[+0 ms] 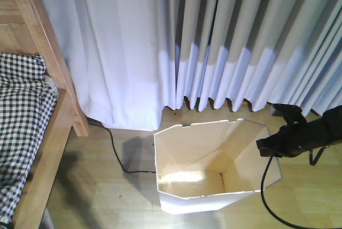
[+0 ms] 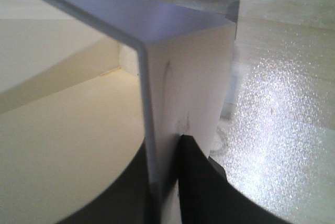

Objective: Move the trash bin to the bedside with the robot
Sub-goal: 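Drive toward the bed and curtains carrying the bin with the right gripper, then lower the bin onto the floor beside the bed with the right gripper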

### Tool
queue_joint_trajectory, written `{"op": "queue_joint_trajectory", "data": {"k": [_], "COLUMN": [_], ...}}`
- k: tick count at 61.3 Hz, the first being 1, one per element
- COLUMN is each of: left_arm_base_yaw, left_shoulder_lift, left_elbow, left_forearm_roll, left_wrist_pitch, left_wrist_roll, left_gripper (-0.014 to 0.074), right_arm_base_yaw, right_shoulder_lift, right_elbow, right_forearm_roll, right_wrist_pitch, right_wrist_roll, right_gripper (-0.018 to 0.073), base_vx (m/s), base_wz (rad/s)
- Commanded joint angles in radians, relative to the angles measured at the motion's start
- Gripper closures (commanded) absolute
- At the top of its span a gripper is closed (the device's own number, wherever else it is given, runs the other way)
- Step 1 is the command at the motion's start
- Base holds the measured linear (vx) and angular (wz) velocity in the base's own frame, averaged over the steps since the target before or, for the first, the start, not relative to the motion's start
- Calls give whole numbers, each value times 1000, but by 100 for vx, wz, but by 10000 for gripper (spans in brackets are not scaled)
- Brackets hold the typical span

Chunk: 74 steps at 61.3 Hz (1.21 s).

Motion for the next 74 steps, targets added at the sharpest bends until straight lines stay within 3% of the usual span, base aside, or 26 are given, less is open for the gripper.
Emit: {"op": "queue_joint_trajectory", "data": {"k": [1,57,68,74], "left_arm_base_yaw": [-7,-7,-7,-7], "left_shoulder_lift": [-6,-6,-6,-6], "left_elbow": [12,12,12,12], "left_forearm_roll": [-9,-9,-9,-9], "left_wrist_pitch": [-74,-74,-74,-74], "left_wrist_roll": [-14,-14,-14,-14], "left_gripper": [603,603,603,603], "right_arm_base_yaw": [-4,-4,-4,-4], "right_shoulder_lift": [-68,-68,-67,-46], "right_elbow": [-15,-15,-15,-40], "right_forearm_roll": [61,61,121,100], "right_wrist_pitch": [175,178,142,137], "right_wrist_roll": [7,7,11,9], "right_gripper": [564,564,564,564], "base_vx": [12,3,0,0], "base_wz": [2,1,-1,0]}}
